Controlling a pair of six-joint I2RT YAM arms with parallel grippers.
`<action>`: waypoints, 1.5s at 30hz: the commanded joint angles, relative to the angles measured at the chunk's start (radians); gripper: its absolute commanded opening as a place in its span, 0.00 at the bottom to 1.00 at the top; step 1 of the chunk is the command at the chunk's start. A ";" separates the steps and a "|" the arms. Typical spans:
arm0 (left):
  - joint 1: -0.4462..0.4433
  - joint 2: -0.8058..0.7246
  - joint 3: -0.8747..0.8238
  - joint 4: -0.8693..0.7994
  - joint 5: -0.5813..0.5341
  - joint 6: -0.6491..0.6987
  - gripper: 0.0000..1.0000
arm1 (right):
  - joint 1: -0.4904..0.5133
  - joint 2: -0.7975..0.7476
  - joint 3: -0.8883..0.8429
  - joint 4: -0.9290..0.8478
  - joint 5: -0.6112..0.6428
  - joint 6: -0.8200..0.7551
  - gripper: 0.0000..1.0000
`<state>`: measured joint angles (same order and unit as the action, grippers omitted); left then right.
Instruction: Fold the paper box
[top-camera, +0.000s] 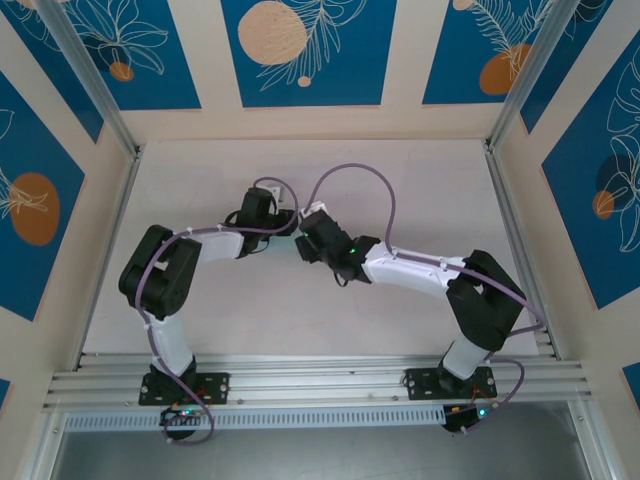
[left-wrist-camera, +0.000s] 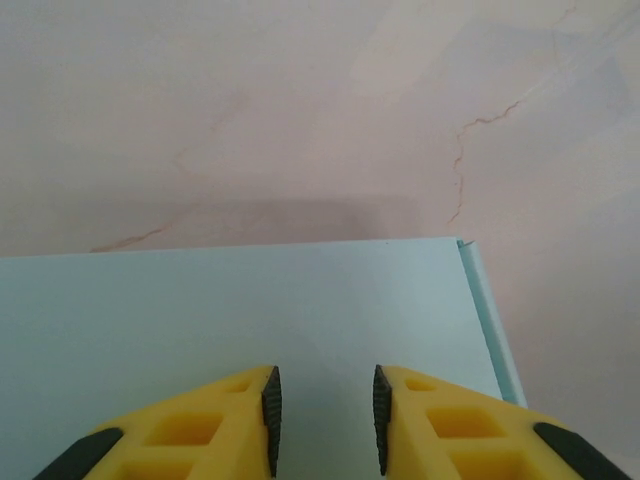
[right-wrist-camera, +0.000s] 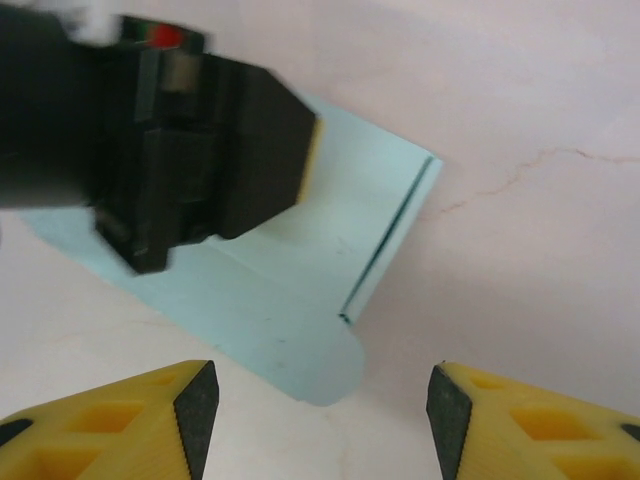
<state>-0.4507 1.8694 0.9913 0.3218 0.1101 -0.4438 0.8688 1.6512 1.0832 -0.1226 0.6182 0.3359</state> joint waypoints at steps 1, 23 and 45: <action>0.003 0.051 -0.049 -0.031 -0.002 -0.037 0.33 | -0.063 0.007 0.046 -0.078 -0.132 0.116 0.56; 0.007 -0.418 -0.144 -0.441 -0.244 0.155 0.74 | -0.229 0.123 0.171 -0.275 -0.532 0.285 0.61; 0.200 -0.139 -0.037 -0.313 -0.064 0.154 0.66 | -0.299 0.283 0.289 -0.204 -0.649 0.291 0.73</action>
<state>-0.2661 1.7035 0.9211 0.0185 0.0074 -0.2745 0.5861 1.9095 1.3449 -0.3466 0.0471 0.6113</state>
